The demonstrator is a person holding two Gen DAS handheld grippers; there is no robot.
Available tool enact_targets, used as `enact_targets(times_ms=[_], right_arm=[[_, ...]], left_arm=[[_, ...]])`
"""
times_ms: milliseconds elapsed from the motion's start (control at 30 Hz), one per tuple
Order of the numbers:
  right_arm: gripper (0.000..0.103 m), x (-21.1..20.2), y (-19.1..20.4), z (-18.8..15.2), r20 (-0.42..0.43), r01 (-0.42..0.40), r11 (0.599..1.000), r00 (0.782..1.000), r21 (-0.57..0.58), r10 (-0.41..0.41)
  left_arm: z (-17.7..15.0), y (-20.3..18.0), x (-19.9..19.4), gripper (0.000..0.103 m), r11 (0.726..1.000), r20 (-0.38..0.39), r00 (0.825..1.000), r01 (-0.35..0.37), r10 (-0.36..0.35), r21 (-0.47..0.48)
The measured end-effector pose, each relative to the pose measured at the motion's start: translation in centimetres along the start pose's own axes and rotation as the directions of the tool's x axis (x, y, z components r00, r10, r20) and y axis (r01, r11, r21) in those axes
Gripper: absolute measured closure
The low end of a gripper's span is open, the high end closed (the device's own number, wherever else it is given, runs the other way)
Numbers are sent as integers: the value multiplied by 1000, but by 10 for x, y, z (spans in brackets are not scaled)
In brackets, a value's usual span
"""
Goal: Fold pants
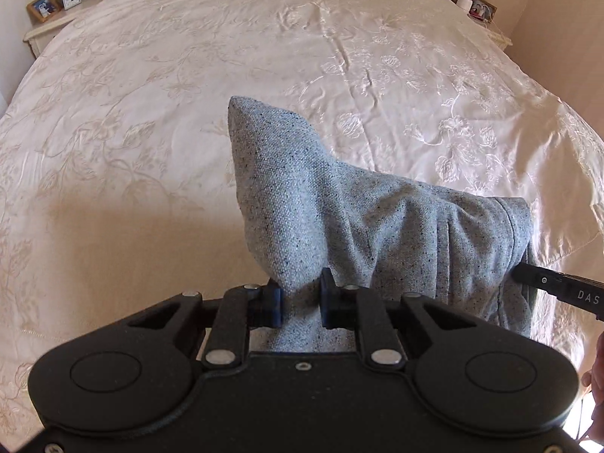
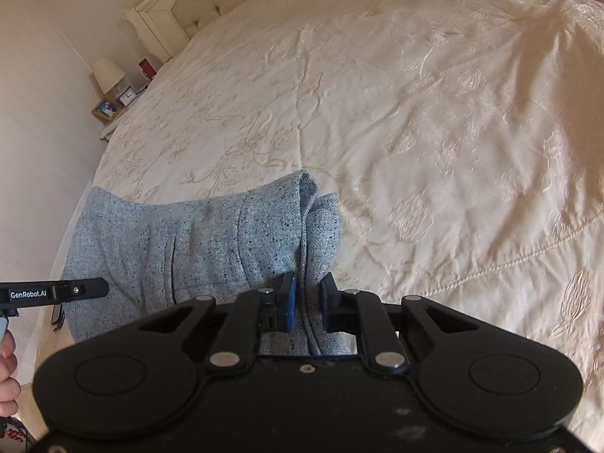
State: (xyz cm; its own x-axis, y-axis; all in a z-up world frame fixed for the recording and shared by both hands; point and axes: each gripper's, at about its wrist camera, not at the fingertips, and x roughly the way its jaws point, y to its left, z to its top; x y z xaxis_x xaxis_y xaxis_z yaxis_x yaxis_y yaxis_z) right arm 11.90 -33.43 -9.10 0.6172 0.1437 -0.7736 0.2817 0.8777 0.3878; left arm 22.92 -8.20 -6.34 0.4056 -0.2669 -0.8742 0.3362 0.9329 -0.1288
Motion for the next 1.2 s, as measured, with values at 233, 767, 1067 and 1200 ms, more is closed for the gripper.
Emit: enact_targets(times_ms=[233, 767, 1067, 1200], right_arm=[[80, 52, -23, 32, -21, 232, 973, 972, -20, -232], [67, -57, 46, -27, 70, 246, 965, 968, -93, -240], [66, -108, 80, -45, 99, 210, 973, 975, -99, -200], [66, -115, 81, -54, 98, 204, 974, 976, -96, -195]], left_arm=[[1, -19, 63, 67, 962, -65, 960, -273, 273, 8], [-58, -76, -38, 64, 977, -43, 977, -204, 207, 64], [-77, -89, -76, 64, 985, 7, 986, -167, 167, 52], [-82, -90, -86, 64, 983, 32, 984, -177, 176, 51]])
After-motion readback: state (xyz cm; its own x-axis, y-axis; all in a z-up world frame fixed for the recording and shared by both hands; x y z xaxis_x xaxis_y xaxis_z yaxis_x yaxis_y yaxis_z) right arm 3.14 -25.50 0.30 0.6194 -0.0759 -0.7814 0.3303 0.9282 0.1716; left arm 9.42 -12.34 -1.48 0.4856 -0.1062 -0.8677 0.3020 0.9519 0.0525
